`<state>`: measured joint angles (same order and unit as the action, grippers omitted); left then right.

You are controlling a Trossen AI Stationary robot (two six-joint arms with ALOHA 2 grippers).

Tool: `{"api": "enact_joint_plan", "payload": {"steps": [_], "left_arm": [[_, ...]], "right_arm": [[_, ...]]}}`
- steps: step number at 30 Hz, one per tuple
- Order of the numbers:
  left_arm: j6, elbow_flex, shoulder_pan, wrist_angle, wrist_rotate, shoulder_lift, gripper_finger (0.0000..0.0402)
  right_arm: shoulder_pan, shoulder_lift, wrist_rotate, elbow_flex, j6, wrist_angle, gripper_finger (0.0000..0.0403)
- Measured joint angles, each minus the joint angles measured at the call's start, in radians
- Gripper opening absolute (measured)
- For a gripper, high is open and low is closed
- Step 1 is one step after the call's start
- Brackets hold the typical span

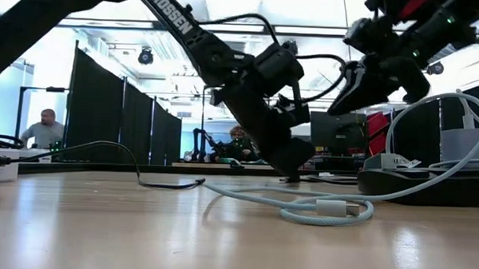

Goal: Insert USB
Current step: Insert the black charger cable into the bottom black outlet extension

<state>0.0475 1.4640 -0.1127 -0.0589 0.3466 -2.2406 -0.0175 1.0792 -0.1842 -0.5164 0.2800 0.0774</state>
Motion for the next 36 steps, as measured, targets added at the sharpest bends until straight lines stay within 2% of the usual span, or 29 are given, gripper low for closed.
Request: {"api": "enact_joint_plan", "payload": {"steps": [4, 8, 12, 14, 20, 24, 31, 34, 36], "left_arm": [[0.021, -0.024, 0.017, -0.052, -0.060, 0.076, 0.0001], [0.016, -0.029, 0.018, -0.083, -0.200, 0.173, 0.0001], [-0.008, -0.037, 0.018, -0.111, -0.320, 0.218, 0.0001], [-0.022, -0.037, 0.019, -0.132, -0.344, 0.239, 0.0001], [-0.017, -0.075, 0.009, -0.133, -0.281, 0.223, 0.0005], [-0.011, -0.112, -0.011, -0.076, -0.271, 0.186, 0.0047], [-0.015, -0.118, -0.041, -0.026, -0.203, 0.106, 0.0149], [-0.022, -0.115, -0.047, -0.003, -0.191, 0.083, 0.0163], [-0.031, -0.115, -0.048, 0.007, -0.180, 0.074, 0.0155]], "right_arm": [[0.000, -0.029, 0.010, 0.092, 0.035, -0.129, 0.0032], [0.000, -0.040, 0.063, 0.147, 0.082, -0.271, 0.0030], [0.000, -0.030, 0.193, 0.156, 0.156, -0.342, 0.0056], [0.001, -0.018, 0.211, 0.153, 0.167, -0.348, 0.0079], [0.000, -0.017, 0.210, 0.153, 0.166, -0.344, 0.0159], [0.000, -0.017, 0.209, 0.155, 0.158, -0.344, 0.0193], [0.000, -0.017, 0.210, 0.160, 0.125, -0.338, 0.0208], [0.000, -0.017, 0.209, 0.161, 0.121, -0.336, 0.0203], [0.000, -0.017, 0.210, 0.161, 0.111, -0.335, 0.0199]]}}
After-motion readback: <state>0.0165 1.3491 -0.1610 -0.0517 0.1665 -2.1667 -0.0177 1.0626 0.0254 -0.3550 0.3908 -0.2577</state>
